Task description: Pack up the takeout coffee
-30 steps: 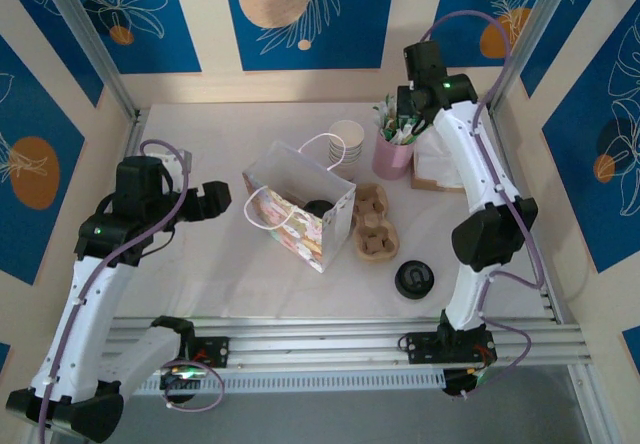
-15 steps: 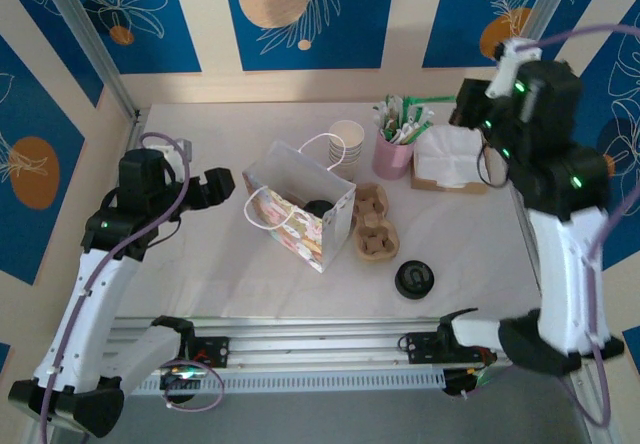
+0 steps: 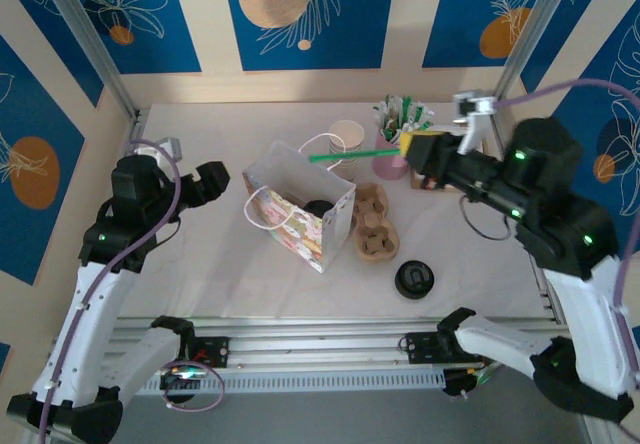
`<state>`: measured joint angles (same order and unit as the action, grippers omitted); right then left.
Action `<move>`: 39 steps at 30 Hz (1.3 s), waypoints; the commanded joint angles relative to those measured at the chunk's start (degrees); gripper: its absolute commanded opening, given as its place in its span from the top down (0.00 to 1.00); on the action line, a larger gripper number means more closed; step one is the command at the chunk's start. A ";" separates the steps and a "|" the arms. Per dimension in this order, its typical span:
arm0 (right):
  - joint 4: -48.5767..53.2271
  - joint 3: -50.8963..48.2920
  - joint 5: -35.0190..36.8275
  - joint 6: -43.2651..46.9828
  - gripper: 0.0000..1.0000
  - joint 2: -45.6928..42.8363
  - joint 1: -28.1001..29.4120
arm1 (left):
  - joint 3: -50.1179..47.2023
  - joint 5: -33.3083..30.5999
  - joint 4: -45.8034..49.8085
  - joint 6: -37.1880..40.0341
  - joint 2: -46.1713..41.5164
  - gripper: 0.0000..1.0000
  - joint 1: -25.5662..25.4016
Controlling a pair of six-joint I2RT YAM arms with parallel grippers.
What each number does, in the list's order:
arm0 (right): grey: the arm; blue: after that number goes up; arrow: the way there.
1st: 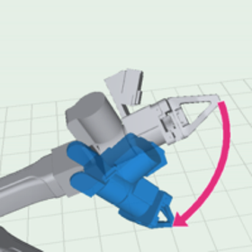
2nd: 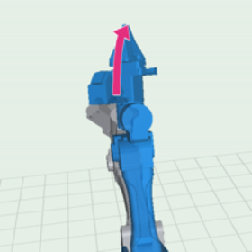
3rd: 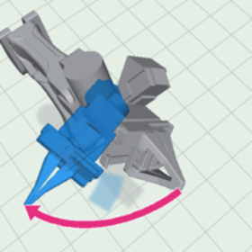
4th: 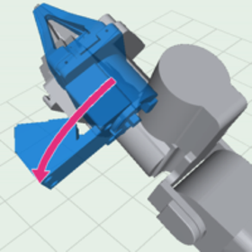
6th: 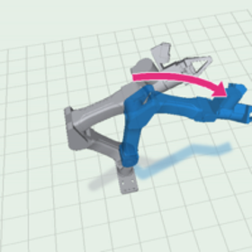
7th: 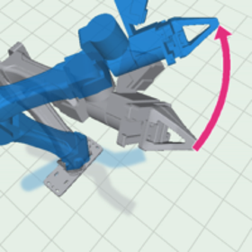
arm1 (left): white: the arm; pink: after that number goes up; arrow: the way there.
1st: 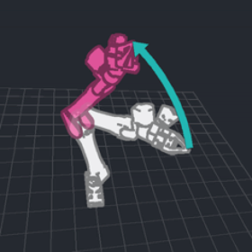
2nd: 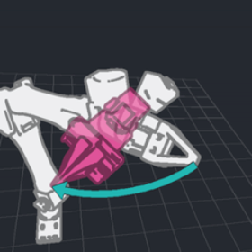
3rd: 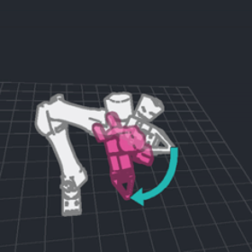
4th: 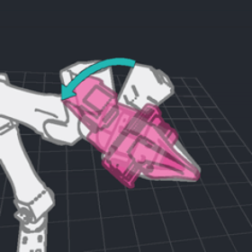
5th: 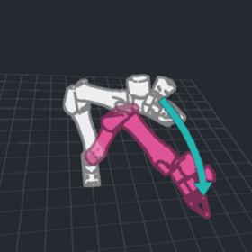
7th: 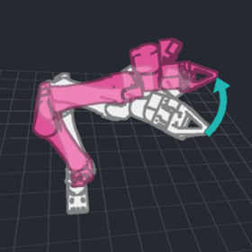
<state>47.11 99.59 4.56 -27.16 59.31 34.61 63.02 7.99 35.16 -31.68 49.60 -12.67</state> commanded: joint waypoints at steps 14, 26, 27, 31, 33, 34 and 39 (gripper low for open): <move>2.77 2.66 15.43 4.64 1.00 20.13 12.93 | -2.05 -2.10 3.78 -0.31 -3.64 0.11 -0.69; 7.30 12.75 18.95 9.88 1.00 38.41 17.44 | -1.68 -1.66 4.72 -0.34 -3.86 0.11 -0.74; 7.98 13.88 19.69 10.56 1.00 40.13 17.72 | -1.72 -1.66 4.65 -0.40 -3.90 0.11 -0.71; 11.28 18.53 22.37 11.62 1.00 45.76 18.18 | -1.70 -1.31 4.95 0.10 -3.66 0.11 -0.70; 12.69 20.34 22.69 11.57 0.99 48.08 18.23 | -1.76 -1.13 5.18 0.04 -3.55 0.11 -0.69; 13.06 20.86 22.56 11.72 0.98 48.85 18.22 | -1.83 -1.09 5.18 0.04 -3.55 0.11 -0.69; 13.95 23.43 22.27 12.23 0.82 50.68 18.19 | -1.38 -0.36 5.09 1.00 -2.82 0.11 -0.69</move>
<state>58.98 119.98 25.78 -15.92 110.08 52.66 61.34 6.96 39.05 -31.81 46.59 -12.67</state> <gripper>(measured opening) 0.155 0.887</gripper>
